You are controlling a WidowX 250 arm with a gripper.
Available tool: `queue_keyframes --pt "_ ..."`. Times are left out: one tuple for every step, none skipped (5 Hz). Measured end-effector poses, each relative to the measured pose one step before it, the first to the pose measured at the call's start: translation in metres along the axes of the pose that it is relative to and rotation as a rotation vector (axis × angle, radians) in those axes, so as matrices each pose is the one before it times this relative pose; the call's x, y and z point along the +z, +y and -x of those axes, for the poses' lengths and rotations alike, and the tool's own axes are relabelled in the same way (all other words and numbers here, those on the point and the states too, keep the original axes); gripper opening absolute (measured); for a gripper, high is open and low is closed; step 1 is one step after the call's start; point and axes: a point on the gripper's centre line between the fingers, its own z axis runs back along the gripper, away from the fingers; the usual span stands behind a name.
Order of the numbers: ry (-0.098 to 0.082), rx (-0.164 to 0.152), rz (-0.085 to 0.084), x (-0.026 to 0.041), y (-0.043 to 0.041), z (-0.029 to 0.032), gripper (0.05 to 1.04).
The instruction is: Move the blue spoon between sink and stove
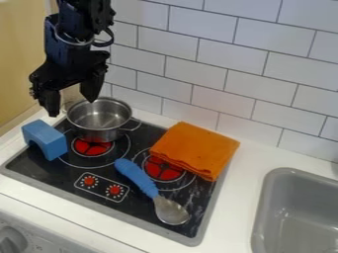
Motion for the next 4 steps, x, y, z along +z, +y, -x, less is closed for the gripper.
queue_keyframes --pt "0.0283 -0.0129 -0.0443 -0.01052 0.01034 0.01081 1.0" --pt "0.0006 -0.0422 0.0207 0.00471 -0.01034 0.01771 1.0" --pt "-0.008 -0.0337 0.0005 0.00574 -0.00824 0.01605 1.0" --pt "-0.0088 -0.0385 0.022 0.00352 -0.01009 0.01251 1.0"
